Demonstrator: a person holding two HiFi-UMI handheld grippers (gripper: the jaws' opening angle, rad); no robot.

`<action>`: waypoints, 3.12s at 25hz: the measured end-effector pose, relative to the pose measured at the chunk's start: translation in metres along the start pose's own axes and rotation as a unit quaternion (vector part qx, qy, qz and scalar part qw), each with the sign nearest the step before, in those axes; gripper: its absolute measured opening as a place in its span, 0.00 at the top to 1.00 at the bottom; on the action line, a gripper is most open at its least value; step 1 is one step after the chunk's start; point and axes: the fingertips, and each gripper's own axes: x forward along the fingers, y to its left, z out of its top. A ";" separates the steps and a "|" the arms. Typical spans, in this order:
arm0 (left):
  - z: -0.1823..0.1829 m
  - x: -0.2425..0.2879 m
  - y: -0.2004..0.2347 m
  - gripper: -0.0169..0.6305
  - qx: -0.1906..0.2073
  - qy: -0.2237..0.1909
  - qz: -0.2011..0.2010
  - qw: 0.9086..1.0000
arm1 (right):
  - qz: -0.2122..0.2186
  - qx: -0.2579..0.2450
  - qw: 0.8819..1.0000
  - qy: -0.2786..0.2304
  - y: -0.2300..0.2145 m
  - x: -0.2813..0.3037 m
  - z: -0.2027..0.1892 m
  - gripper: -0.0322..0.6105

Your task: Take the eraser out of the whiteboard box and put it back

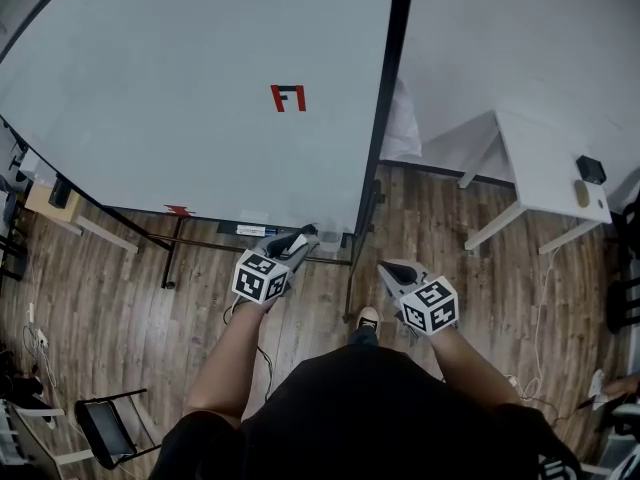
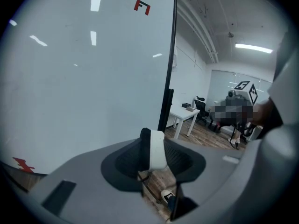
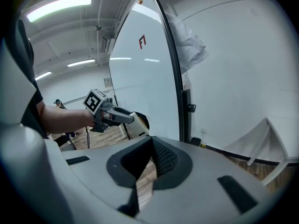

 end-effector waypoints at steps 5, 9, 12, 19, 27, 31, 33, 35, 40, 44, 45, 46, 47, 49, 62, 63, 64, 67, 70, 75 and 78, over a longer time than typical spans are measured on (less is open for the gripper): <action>-0.015 -0.016 0.004 0.74 -0.006 0.004 0.010 1.000 | 0.003 -0.008 1.000 -0.002 0.011 0.000 0.002 0.96; -0.024 -0.027 0.005 0.74 -0.011 0.007 0.013 1.000 | 0.004 -0.010 1.000 0.000 0.019 0.002 -0.001 0.95; -0.033 -0.036 0.004 0.74 -0.017 0.008 0.015 1.000 | 0.004 -0.009 1.000 -0.001 0.025 0.001 -0.002 0.96; -0.047 -0.056 0.008 0.74 -0.024 0.009 0.018 0.999 | 0.003 -0.014 1.000 -0.006 0.038 0.004 0.001 0.96; -0.054 -0.068 0.009 0.74 -0.027 0.006 0.021 0.999 | 0.001 -0.016 1.000 -0.002 0.047 0.003 -0.004 0.96; -0.058 -0.070 0.008 0.74 -0.029 0.007 0.020 0.999 | 0.000 -0.016 1.000 0.001 0.048 0.002 -0.007 0.96; -0.058 -0.069 0.008 0.74 -0.030 0.007 0.019 0.999 | -0.001 -0.013 1.000 0.002 0.047 0.001 -0.008 0.96; -0.057 -0.068 0.008 0.74 -0.029 0.007 0.019 0.999 | -0.003 -0.011 1.000 0.003 0.045 0.001 -0.010 0.95; -0.051 -0.062 0.008 0.74 -0.028 0.007 0.016 0.999 | -0.007 -0.009 1.000 0.006 0.036 0.000 -0.012 0.96; -0.047 -0.055 0.010 0.74 -0.027 0.006 0.016 0.999 | -0.008 -0.005 1.000 0.009 0.030 0.002 -0.016 0.96; -0.046 -0.052 0.010 0.74 -0.027 0.006 0.016 0.999 | -0.008 -0.004 1.000 0.010 0.028 0.002 -0.017 0.96; -0.046 -0.049 0.009 0.74 -0.027 0.007 0.015 1.000 | -0.009 -0.003 1.000 0.011 0.026 0.002 -0.018 0.96; -0.045 -0.046 0.009 0.74 -0.027 0.007 0.013 1.000 | -0.009 -0.002 1.000 0.012 0.023 0.002 -0.018 0.96; -0.044 -0.039 0.007 0.74 -0.026 0.009 0.010 1.000 | -0.010 0.000 1.000 0.013 0.018 0.002 -0.020 0.96; -0.017 0.000 0.005 0.74 -0.015 0.012 -0.004 1.000 | -0.014 0.011 1.000 0.023 -0.016 0.003 -0.025 0.96; -0.015 0.004 0.006 0.74 -0.016 0.011 -0.005 1.000 | -0.013 0.011 1.000 0.024 -0.018 0.004 -0.026 0.96; -0.012 0.008 0.006 0.74 -0.016 0.011 -0.006 1.000 | -0.013 0.011 1.000 0.026 -0.020 0.004 -0.026 0.96; -0.004 0.020 0.004 0.74 -0.014 0.009 -0.010 1.000 | -0.012 0.011 0.999 0.030 -0.026 0.005 -0.028 0.96; 0.002 0.031 0.004 0.74 -0.010 0.009 -0.014 1.000 | -0.011 0.011 0.999 0.033 -0.032 0.006 -0.029 0.96; 0.005 0.049 0.007 0.74 -0.014 0.013 -0.017 1.000 | -0.011 0.013 0.999 0.037 -0.043 0.009 -0.029 0.95; 0.005 0.057 0.008 0.74 -0.016 0.014 -0.018 1.000 | -0.010 0.016 0.999 0.038 -0.047 0.011 -0.029 0.96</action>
